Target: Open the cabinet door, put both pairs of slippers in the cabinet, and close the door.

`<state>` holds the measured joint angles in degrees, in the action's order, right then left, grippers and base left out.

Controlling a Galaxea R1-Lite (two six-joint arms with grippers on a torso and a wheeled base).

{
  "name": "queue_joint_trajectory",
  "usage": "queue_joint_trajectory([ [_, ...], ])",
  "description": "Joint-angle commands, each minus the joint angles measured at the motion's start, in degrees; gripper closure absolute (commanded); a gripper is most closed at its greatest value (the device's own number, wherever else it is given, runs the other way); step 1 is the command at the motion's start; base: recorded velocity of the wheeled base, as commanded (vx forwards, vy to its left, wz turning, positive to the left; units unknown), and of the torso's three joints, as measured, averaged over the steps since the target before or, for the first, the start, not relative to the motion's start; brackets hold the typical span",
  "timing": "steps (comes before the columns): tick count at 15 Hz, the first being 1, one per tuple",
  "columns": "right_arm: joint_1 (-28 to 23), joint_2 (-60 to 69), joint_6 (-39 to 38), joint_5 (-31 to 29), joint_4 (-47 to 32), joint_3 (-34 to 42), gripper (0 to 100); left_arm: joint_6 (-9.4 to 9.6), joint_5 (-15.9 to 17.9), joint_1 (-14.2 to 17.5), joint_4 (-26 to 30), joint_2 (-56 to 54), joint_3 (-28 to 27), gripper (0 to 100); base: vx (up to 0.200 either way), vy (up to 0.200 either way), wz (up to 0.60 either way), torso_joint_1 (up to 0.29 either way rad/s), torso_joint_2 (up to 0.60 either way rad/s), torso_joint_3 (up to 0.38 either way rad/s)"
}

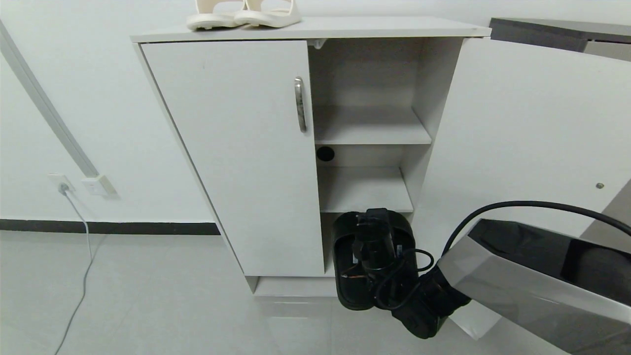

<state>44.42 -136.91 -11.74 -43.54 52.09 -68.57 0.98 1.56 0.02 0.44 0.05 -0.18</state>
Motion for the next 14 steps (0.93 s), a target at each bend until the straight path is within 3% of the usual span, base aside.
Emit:
queue_joint_trajectory([
  [1,0.1,-0.8,0.0,0.0,0.1,-0.2,100,-0.01,0.0,0.1,0.0,0.1,0.0,100,0.000,0.000,0.00,0.007,0.00,-0.198],
  [6,0.0,-1.1,1.9,-0.5,4.9,-0.2,100,-0.01,0.0,0.1,0.0,0.0,0.0,100,0.000,0.000,0.00,0.000,0.00,-0.136],
  [10,-0.7,-3.2,9.0,-0.5,16.9,1.2,100,-0.01,0.0,0.1,0.0,0.0,0.0,100,0.000,0.000,0.00,0.000,0.00,0.000],
  [14,-0.7,-3.2,9.1,-0.5,17.1,1.2,100,-0.10,-0.1,0.1,-0.1,0.0,0.0,100,0.000,0.000,0.00,0.000,0.00,0.000],
])
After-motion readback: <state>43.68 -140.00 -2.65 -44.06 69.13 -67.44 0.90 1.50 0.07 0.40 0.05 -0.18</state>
